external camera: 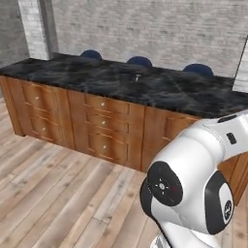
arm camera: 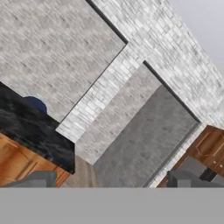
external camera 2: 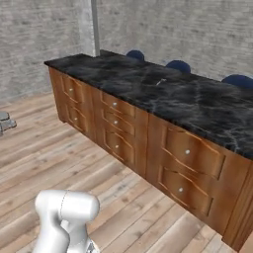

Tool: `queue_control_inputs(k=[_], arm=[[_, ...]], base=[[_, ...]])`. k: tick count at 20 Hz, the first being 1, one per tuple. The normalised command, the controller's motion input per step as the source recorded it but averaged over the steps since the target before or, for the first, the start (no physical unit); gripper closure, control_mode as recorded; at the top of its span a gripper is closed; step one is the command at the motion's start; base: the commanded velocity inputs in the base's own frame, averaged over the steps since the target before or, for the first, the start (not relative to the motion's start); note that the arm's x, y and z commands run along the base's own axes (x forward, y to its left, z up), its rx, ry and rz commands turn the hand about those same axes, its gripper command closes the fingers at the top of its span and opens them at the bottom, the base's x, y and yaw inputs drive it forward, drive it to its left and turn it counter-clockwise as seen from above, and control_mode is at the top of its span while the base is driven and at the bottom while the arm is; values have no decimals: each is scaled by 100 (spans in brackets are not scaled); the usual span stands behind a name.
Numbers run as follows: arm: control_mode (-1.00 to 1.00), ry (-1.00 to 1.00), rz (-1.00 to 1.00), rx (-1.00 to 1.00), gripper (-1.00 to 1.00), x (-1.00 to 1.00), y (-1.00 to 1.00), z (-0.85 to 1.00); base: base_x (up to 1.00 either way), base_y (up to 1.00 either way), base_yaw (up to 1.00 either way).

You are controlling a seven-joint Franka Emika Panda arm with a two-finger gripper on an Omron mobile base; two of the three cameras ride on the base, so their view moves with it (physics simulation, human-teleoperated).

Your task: Pick the jar and jar from the dining table and place them in the open cabinet. Close the cabinet after placing the objects.

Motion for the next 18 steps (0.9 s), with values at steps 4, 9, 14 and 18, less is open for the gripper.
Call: queue_control_inputs(k=[4,9,14,18], arm=[[100,0,0,0,-100,0,0,0],[100,0,0,0,-100,0,0,0],[100,0,0,0,-100,0,0,0],[100,0,0,0,-100,0,0,0]], base=[[79,34,-35],[92,50,-34],[93,51,-34],[86,50,-33]])
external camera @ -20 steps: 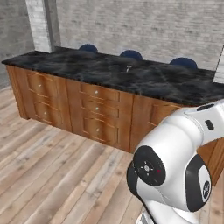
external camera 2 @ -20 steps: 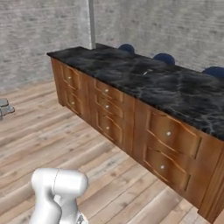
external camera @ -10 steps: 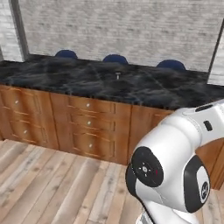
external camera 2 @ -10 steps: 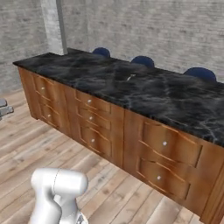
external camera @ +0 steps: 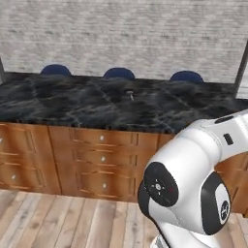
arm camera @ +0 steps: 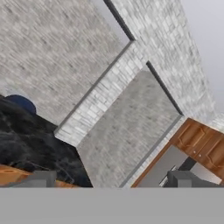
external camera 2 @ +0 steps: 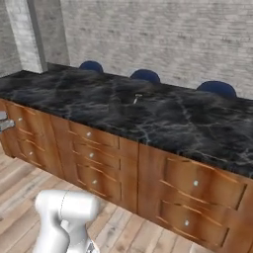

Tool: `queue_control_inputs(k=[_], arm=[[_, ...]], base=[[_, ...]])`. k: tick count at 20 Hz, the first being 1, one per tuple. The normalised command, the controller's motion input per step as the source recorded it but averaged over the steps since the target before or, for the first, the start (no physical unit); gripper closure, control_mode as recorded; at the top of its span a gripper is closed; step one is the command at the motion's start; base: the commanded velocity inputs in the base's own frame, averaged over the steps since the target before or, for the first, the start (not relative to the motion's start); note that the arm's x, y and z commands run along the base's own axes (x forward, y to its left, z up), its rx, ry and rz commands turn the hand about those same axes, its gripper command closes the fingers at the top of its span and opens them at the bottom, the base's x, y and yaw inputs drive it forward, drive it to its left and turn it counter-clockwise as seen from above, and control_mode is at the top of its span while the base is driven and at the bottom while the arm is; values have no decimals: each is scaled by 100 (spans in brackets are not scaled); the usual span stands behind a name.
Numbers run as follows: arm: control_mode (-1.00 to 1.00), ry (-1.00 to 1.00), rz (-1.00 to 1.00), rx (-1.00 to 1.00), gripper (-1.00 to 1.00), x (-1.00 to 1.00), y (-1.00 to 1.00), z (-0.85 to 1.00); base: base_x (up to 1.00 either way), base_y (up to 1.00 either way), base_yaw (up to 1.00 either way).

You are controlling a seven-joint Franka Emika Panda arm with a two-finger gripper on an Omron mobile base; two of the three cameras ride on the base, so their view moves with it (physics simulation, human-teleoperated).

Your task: Pick the jar and jar from the dining table and place them in the open cabinet. Close the cabinet after placing the objects.

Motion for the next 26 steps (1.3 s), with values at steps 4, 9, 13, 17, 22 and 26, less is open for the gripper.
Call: queue_control_inputs(k=[4,9,13,17,22,26], arm=[[100,0,0,0,-100,0,0,0],[100,0,0,0,-100,0,0,0],[100,0,0,0,-100,0,0,0],[100,0,0,0,-100,0,0,0],[100,0,0,0,-100,0,0,0],[100,0,0,0,-100,0,0,0]], base=[[74,53,-33],[70,73,-30],[74,85,-25],[71,85,-23],[71,48,-22],[80,2,-20]])
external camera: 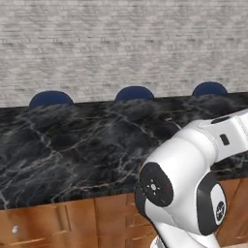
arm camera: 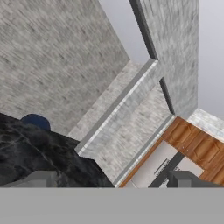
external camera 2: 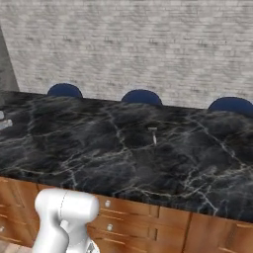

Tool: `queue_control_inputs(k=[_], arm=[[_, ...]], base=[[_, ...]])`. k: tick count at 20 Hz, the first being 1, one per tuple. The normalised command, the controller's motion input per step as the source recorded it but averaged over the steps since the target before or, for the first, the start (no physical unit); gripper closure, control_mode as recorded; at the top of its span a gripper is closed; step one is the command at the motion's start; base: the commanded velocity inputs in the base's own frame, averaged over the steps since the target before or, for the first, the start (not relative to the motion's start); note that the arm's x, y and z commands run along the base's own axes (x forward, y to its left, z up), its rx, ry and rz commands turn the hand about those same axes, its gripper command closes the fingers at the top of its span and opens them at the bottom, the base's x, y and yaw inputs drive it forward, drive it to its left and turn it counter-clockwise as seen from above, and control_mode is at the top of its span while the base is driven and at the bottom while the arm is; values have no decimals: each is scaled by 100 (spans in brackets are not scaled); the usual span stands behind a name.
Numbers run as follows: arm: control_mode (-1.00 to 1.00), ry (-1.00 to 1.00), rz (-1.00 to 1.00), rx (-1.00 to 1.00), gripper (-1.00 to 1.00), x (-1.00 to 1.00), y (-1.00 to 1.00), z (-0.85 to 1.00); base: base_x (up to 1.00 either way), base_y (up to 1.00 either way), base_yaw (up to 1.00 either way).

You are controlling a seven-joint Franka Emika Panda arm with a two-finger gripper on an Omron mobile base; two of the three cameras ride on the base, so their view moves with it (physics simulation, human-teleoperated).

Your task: Pick the jar and jar from the dining table and place them in the open cabinet. Close the cabinet after placing the objects.

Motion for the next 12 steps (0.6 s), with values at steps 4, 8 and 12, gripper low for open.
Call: queue_control_inputs(k=[4,8,12], arm=[[100,0,0,0,-100,0,0,0],[100,0,0,0,-100,0,0,0],[100,0,0,0,-100,0,0,0]], base=[[53,-22,-11],[28,-40,-6],[23,-52,-3]])
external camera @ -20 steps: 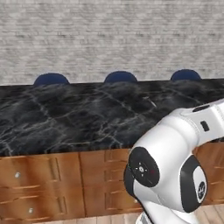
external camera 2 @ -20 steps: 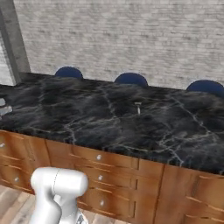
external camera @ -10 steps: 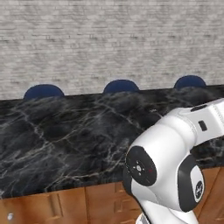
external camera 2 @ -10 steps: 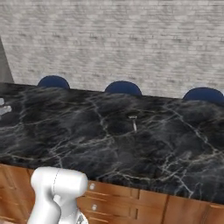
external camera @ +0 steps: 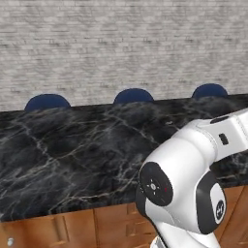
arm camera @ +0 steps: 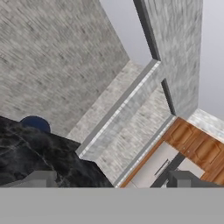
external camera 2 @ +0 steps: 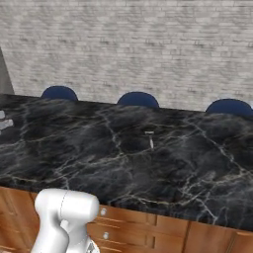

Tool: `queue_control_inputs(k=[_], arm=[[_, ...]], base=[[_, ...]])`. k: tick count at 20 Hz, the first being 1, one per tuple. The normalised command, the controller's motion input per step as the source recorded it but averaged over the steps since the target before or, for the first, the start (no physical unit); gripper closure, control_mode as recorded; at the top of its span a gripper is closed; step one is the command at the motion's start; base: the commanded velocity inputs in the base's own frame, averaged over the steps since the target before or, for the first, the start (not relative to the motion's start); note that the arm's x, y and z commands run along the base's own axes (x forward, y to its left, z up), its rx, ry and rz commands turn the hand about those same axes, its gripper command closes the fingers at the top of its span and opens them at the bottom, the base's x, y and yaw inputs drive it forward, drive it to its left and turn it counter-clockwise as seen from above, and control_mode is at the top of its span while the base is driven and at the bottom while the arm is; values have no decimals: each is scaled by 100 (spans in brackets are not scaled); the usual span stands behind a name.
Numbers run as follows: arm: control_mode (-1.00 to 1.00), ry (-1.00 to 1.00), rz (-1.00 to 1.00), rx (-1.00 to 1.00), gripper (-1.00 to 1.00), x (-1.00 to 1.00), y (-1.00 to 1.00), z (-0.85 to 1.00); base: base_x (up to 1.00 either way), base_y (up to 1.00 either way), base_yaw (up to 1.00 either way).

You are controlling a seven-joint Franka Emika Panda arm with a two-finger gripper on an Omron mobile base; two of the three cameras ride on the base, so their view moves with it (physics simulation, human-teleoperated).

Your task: Pick the jar and jar from the dining table and place them in the open cabinet. Close the cabinet after placing the objects.

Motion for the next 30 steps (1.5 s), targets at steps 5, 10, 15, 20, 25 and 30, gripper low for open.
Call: queue_control_inputs(k=[5,10,15,20,25,30], arm=[[100,0,0,0,-100,0,0,0],[100,0,0,0,-100,0,0,0],[100,0,0,0,-100,0,0,0],[100,0,0,0,-100,0,0,0],[100,0,0,0,-100,0,0,0],[-100,10,-4,8,-100,7,0,-1]], base=[[-18,-81,-1],[-36,-64,-6],[73,-6,-3],[81,12,-3],[14,3,0],[0,0,0]])
